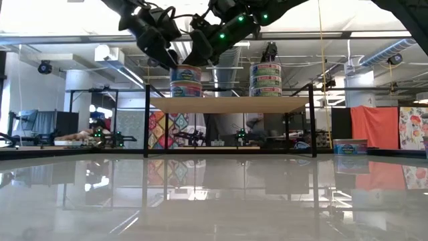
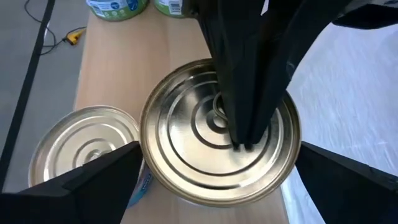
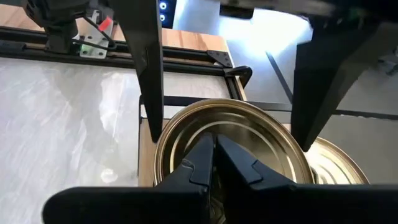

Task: Stack canned seafood by type on shelf
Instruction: Stack the bottom blue-pink tuna can on top of the blue-pink tuna can on the shelf

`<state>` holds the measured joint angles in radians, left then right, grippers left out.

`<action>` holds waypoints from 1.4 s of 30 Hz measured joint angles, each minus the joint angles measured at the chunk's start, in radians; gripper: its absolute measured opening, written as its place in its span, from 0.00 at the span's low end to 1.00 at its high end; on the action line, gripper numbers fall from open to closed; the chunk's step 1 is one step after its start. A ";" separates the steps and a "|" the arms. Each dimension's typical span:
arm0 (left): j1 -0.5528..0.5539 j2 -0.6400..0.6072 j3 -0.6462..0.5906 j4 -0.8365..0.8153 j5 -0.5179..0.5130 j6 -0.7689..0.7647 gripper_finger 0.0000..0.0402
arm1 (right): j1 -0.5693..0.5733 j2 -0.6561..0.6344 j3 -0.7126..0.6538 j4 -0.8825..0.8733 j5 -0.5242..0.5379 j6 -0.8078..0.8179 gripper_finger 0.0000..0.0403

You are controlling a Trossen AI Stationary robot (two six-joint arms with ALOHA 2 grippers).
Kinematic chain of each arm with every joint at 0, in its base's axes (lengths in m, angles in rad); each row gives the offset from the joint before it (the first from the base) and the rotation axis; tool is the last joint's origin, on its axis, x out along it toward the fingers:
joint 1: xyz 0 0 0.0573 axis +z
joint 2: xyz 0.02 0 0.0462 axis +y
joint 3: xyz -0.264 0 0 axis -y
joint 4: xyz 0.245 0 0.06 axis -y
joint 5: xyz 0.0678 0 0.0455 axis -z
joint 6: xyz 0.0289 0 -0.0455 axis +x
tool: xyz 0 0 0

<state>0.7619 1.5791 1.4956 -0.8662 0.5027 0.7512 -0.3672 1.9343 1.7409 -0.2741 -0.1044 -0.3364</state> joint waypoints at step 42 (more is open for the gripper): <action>0.008 -0.144 -0.182 0.224 -0.284 -0.184 0.96 | -0.030 -0.067 0.079 -0.267 0.193 -0.001 0.03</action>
<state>0.7696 1.4349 1.3136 -0.6424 0.2184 0.5671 -0.3975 1.8676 1.8201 -0.5414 0.0883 -0.3370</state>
